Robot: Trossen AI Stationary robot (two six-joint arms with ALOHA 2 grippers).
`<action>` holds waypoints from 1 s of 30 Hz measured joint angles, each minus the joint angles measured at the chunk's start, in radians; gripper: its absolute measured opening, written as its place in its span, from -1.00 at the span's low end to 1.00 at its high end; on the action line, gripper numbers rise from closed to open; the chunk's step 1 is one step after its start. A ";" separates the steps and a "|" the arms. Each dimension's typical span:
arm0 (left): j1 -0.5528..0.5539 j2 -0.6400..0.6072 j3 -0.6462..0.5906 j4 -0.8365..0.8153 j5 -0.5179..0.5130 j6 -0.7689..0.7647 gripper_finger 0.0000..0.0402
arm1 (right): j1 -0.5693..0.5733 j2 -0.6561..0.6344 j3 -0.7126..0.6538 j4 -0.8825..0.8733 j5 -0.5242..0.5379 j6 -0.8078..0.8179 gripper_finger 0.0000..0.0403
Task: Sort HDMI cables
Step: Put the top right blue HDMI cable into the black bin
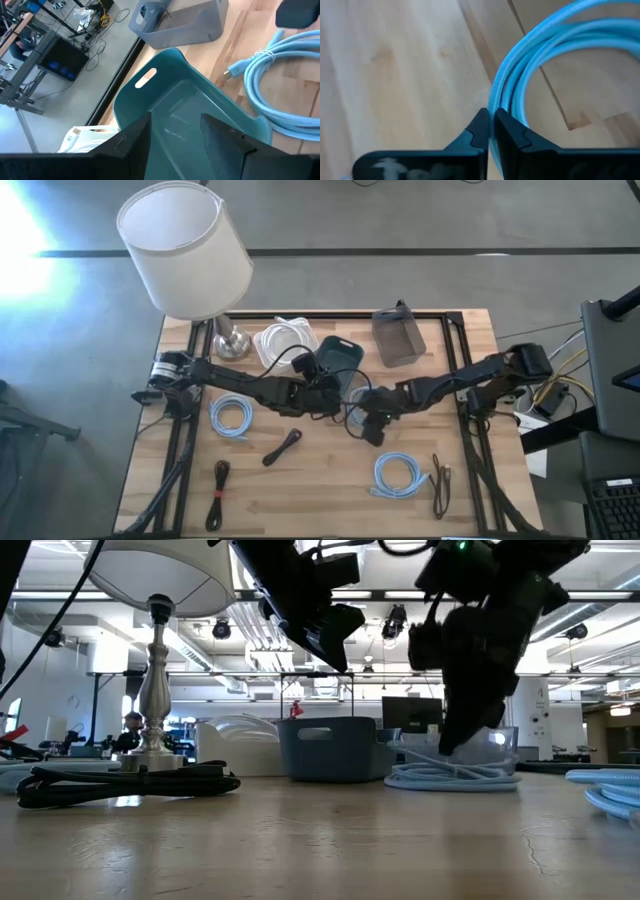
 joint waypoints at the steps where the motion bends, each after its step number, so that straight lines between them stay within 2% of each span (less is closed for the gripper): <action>1: 0.000 0.000 0.000 0.000 0.000 0.000 -0.13 | 0.003 -0.015 0.000 0.000 0.001 0.000 -0.93; 10: 0.000 0.000 0.000 0.000 0.000 -0.006 -0.13 | 0.067 -0.154 0.000 -0.050 0.094 0.028 -0.93; 15: 0.000 0.000 0.000 0.001 0.000 -0.008 -0.13 | 0.120 -0.245 0.000 -0.133 0.184 0.044 -0.94; 19: 0.000 0.000 0.000 0.001 0.000 -0.010 -0.13 | 0.164 -0.318 0.000 -0.189 0.294 0.068 -0.94; 24: 0.000 0.000 0.000 0.002 0.000 -0.028 -0.13 | 0.206 -0.395 0.000 -0.257 0.488 0.090 -0.94; 30: 0.001 0.000 0.000 0.003 0.000 -0.034 -0.13 | 0.222 -0.433 0.000 -0.287 0.690 0.070 -0.94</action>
